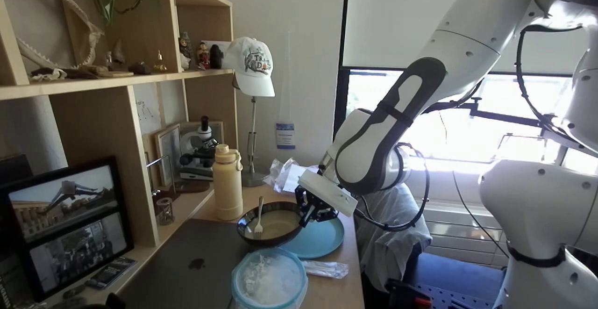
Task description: Move the blue plate to the right then put the brown bowl on the blue plate
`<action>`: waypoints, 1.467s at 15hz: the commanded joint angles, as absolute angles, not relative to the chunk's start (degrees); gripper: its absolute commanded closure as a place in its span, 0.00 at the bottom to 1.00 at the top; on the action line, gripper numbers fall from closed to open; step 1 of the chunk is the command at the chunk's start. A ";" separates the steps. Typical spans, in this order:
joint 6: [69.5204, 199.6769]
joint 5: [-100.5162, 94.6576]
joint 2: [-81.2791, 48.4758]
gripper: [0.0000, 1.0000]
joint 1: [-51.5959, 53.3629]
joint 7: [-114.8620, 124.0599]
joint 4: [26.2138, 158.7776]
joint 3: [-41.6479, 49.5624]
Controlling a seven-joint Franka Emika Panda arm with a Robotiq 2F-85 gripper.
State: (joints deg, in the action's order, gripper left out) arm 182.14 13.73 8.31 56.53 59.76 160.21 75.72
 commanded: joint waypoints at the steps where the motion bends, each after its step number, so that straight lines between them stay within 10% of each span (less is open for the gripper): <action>1: 186.41 18.43 6.41 0.96 52.96 61.77 160.16 71.61; 20: 187.03 59.68 1.78 0.96 53.66 43.95 160.26 67.35; 21: 187.07 61.63 1.98 0.68 53.70 42.29 160.25 67.07; 22: 187.34 63.42 2.32 0.65 53.80 40.68 160.21 66.81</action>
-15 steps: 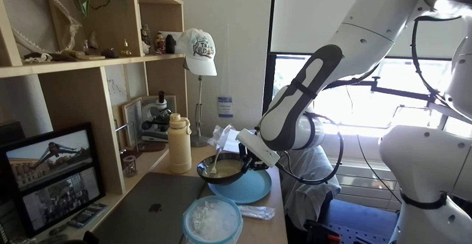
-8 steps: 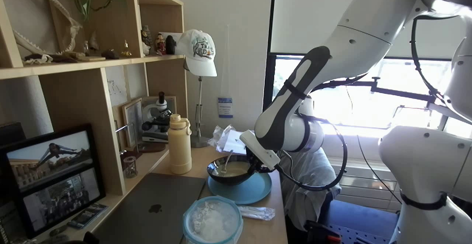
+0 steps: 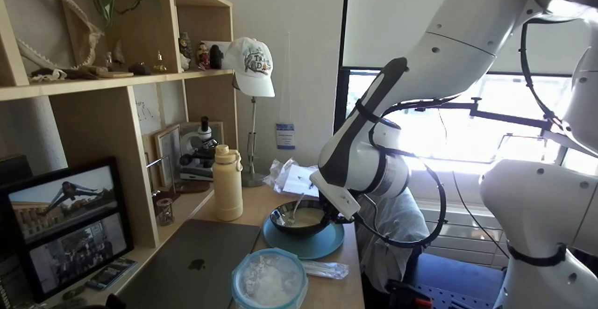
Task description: Move the blue plate to the right then put the brown bowl on the blue plate
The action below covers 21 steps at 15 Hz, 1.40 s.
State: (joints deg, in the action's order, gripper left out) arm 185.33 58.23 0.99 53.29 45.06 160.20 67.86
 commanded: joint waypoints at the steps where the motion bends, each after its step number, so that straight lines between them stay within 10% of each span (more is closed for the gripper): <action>1: 187.49 65.07 2.51 0.60 53.92 39.25 160.10 66.60; 9: 185.12 68.69 2.13 0.01 46.24 30.55 159.26 54.16; 21: 179.13 56.03 -1.53 0.00 19.99 32.78 156.63 18.64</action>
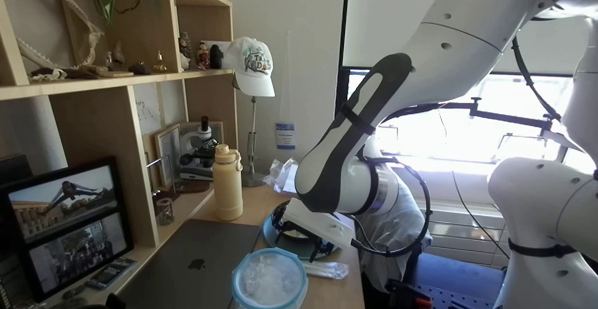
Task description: Move the blue plate to the right then put the brown bowl on the blue plate
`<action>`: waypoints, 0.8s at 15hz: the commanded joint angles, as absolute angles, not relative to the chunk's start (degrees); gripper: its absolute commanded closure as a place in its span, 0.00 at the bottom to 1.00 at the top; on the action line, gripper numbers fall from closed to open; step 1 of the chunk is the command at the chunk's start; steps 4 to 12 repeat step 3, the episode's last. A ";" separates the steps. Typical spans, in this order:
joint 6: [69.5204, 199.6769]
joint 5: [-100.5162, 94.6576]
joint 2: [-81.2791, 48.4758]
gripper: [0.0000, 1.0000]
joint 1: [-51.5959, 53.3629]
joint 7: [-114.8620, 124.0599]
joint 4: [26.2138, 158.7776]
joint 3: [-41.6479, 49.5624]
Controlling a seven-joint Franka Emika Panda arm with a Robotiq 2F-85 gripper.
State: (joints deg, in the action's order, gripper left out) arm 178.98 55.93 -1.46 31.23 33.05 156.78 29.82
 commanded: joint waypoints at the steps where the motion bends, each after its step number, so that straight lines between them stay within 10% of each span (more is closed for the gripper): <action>1: 179.13 56.03 -1.53 0.00 19.50 32.68 156.63 18.57; 12: 179.13 56.03 -1.53 0.00 19.29 32.66 156.63 18.56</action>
